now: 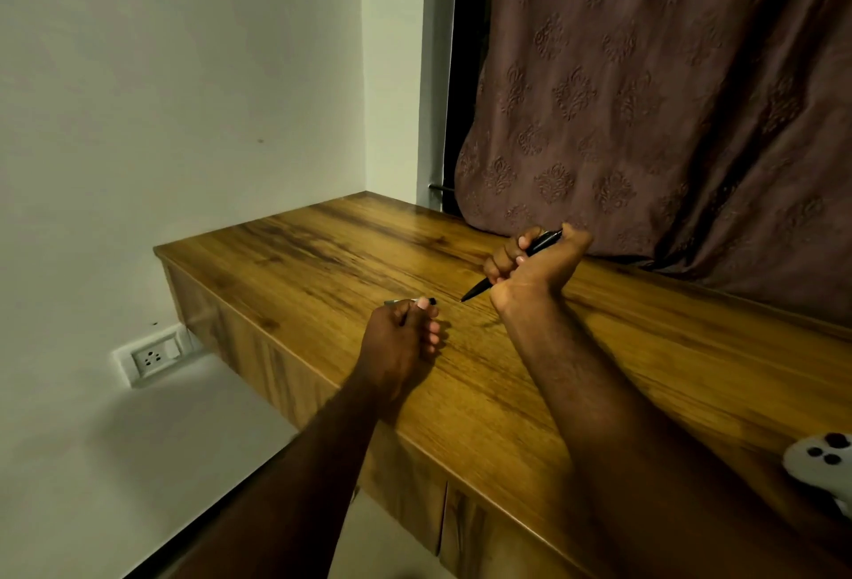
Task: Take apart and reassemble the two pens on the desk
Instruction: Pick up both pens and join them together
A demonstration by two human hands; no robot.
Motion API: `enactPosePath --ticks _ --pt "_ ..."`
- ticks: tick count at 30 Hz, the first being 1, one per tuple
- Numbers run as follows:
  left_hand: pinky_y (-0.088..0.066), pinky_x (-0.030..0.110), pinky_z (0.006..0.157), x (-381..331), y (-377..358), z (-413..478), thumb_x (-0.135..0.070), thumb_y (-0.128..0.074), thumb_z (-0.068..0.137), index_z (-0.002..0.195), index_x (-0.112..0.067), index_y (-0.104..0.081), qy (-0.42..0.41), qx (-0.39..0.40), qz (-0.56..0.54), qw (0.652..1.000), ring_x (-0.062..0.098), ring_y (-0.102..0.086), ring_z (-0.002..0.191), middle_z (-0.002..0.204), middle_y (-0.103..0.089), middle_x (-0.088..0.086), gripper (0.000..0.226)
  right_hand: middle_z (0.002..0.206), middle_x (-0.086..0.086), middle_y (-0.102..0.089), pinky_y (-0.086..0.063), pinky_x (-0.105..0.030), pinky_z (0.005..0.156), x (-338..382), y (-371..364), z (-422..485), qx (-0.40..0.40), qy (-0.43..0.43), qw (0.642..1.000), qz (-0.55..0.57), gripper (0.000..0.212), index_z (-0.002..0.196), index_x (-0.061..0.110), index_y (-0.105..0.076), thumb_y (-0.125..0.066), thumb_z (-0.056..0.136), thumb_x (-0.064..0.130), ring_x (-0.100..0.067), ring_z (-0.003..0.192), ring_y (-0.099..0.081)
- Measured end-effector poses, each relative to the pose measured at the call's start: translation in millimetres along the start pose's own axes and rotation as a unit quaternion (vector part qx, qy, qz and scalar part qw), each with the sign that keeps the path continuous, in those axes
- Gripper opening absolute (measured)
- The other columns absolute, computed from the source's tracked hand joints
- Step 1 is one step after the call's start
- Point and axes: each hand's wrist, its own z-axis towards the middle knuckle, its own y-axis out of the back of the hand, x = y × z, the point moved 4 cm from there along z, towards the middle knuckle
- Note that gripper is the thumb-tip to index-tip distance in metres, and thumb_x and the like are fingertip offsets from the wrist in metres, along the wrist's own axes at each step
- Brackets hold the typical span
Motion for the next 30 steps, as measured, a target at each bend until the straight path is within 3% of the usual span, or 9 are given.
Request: enactPosePath --ticks 3,7,16,23,30 --pt "-0.043 0.017 0.043 -1.8 -0.1 0.9 -0.026 -0.039 0.103 0.084 -0.003 -0.061 0.014 -0.023 -0.018 0.999 0.006 -0.053 0.045 0.063 -0.055 0.009 0.037 0.041 0.002 -0.025 -0.013 -0.023 0.046 0.6 -2.3 0.2 0.003 0.0 1.0 0.005 0.055 0.051 0.014 -0.04 -0.03 0.086 0.054 -0.014 0.038 -0.015" --pt "-0.048 0.022 0.047 -1.7 4.9 4.4 -0.04 -0.035 0.102 0.087 -0.005 -0.065 0.034 -0.031 -0.006 0.999 0.015 -0.056 0.054 0.068 -0.06 0.011 0.048 0.04 0.003 -0.023 -0.012 -0.021 0.045 -0.5 -4.1 0.4 0.014 -0.006 1.0 0.005 0.051 0.05 0.015 -0.038 -0.031 0.085 0.051 -0.013 0.037 -0.013" --pt "-0.046 0.021 0.044 -3.4 6.4 4.9 -0.05 -0.025 0.1 0.097 0.004 -0.067 0.06 -0.017 -0.009 0.998 0.016 -0.057 0.052 0.068 -0.063 0.013 0.069 0.038 0.002 -0.023 -0.013 -0.021 0.045 -2.3 -6.3 -1.3 0.025 -0.009 1.0 0.007 0.051 0.047 0.015 -0.038 -0.03 0.084 0.049 -0.014 0.037 -0.013" --pt "-0.038 0.025 0.052 -0.2 8.5 6.1 -0.081 -0.018 0.067 0.106 0.004 -0.068 0.057 0.032 -0.008 0.998 0.013 -0.051 0.05 0.069 -0.062 0.01 0.105 0.039 0.003 -0.024 -0.013 -0.022 0.045 -0.9 -6.0 -0.9 0.022 -0.011 1.0 0.005 0.052 0.047 0.015 -0.04 -0.032 0.084 0.051 -0.015 0.038 -0.014" --pt "-0.038 0.023 0.049 0.5 8.7 8.0 -0.084 -0.013 0.063 0.101 0.005 -0.068 0.056 0.063 -0.011 0.996 0.012 -0.048 0.049 0.065 -0.059 0.01 0.111 0.039 0.002 -0.025 -0.015 -0.021 0.043 -5.6 -5.5 -0.7 0.026 -0.007 1.0 0.004 0.054 0.05 0.014 -0.041 -0.03 0.085 0.054 -0.015 0.038 -0.016"
